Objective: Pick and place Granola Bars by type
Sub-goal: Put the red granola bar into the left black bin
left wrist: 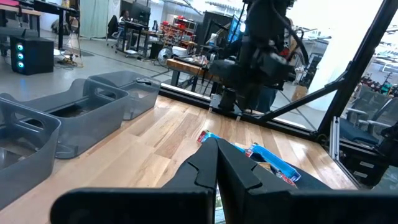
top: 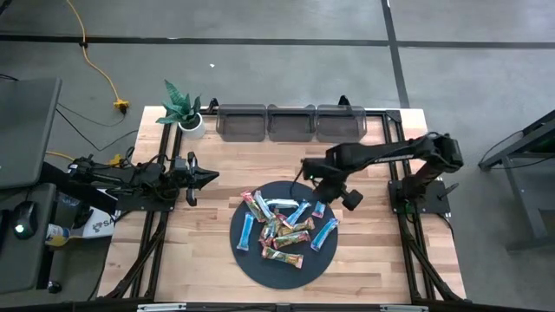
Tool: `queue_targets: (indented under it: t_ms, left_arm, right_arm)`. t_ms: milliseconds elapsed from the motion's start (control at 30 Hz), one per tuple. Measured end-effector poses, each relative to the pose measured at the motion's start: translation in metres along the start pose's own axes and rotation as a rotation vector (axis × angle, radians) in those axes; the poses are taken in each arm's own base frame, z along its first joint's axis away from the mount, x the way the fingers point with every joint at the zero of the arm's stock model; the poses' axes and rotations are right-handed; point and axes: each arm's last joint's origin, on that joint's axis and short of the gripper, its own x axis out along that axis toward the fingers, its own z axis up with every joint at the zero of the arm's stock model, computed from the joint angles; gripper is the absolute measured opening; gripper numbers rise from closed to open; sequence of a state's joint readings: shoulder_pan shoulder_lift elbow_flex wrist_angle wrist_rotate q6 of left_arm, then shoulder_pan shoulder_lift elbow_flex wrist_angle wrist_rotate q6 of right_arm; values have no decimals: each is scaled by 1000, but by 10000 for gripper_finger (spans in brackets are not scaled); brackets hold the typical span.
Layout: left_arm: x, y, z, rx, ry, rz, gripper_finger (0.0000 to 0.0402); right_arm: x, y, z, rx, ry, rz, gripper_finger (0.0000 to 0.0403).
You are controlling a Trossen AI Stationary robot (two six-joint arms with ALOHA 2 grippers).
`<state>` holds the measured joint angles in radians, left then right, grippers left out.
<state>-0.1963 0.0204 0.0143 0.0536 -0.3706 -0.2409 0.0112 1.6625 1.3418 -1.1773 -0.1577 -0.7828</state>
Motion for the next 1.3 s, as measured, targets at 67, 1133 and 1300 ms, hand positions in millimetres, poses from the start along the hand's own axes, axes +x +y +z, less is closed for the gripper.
queue_targets:
  t_ms: [67, 1133, 1300]
  left_arm:
    - [0, 0, 0, 0, 0, 0, 1]
    - [0, 0, 0, 0, 0, 0, 1]
    - [0, 0, 0, 0, 0, 0, 1]
  right_arm:
    - [6, 0, 4, -19, 18, 13, 3]
    - [93, 7, -15, -106, 136, -156, 239]
    - [102, 7, -19, -81, 134, -197, 239]
